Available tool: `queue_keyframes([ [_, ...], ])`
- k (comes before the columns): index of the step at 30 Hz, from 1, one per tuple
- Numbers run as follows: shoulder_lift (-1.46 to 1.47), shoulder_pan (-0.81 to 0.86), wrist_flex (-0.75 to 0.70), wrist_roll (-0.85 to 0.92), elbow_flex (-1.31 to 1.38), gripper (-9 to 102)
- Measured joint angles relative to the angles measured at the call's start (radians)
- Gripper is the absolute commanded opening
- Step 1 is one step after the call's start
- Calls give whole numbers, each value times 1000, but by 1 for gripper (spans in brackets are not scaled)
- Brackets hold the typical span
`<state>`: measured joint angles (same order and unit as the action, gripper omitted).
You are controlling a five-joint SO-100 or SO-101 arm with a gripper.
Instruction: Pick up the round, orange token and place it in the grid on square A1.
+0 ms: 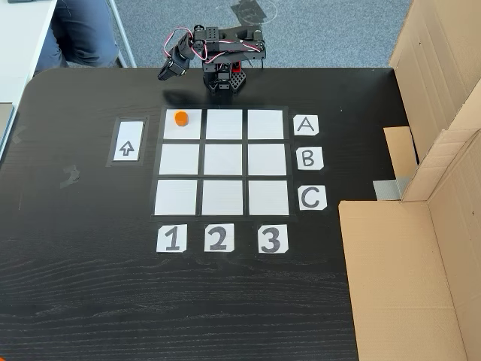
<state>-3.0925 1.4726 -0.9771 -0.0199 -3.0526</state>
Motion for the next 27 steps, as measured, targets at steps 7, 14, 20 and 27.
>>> queue_keyframes([
  [7, -8, 29, -8, 0, -2, -1],
  [14, -75, 52, -94, 0, -2, -1],
  [20, -135, 52, -149, 0, -2, -1],
  [27, -175, 60, -163, 0, -2, -1],
])
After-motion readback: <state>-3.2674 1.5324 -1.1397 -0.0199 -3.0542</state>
